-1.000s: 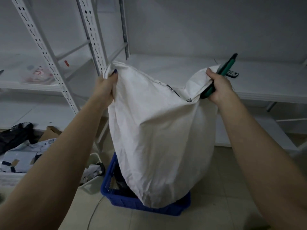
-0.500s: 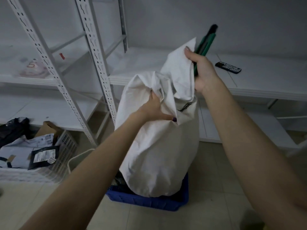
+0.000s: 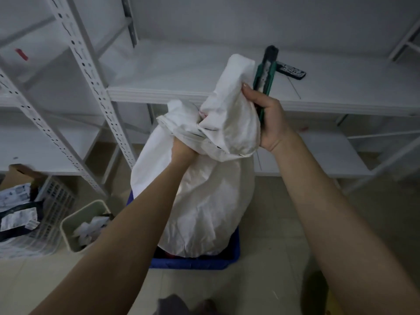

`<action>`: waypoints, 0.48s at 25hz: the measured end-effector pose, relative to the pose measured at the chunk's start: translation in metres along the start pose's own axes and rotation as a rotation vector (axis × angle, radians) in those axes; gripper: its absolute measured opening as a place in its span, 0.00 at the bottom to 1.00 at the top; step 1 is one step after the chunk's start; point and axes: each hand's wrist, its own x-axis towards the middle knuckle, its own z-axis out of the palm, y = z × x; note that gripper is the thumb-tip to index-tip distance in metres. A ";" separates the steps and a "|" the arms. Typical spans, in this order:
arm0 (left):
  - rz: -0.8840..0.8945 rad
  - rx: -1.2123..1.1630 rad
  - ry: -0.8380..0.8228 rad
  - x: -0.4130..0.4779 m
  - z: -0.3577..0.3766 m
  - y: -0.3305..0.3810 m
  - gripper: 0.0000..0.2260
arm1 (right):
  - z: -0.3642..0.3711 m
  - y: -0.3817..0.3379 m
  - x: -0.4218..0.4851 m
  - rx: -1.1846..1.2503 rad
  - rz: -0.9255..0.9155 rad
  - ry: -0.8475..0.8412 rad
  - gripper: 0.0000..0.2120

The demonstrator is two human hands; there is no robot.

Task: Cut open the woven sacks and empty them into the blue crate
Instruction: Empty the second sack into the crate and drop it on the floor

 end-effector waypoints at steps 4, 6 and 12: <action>-0.055 -0.084 -0.097 0.026 -0.018 -0.006 0.23 | -0.059 0.022 0.001 -0.377 0.177 0.402 0.07; -0.052 -0.283 -0.077 0.044 -0.034 -0.006 0.29 | -0.078 0.061 0.004 -0.500 0.359 0.588 0.14; -0.228 -0.496 -0.256 0.072 -0.039 -0.017 0.15 | -0.032 0.148 0.065 -0.456 0.272 0.569 0.45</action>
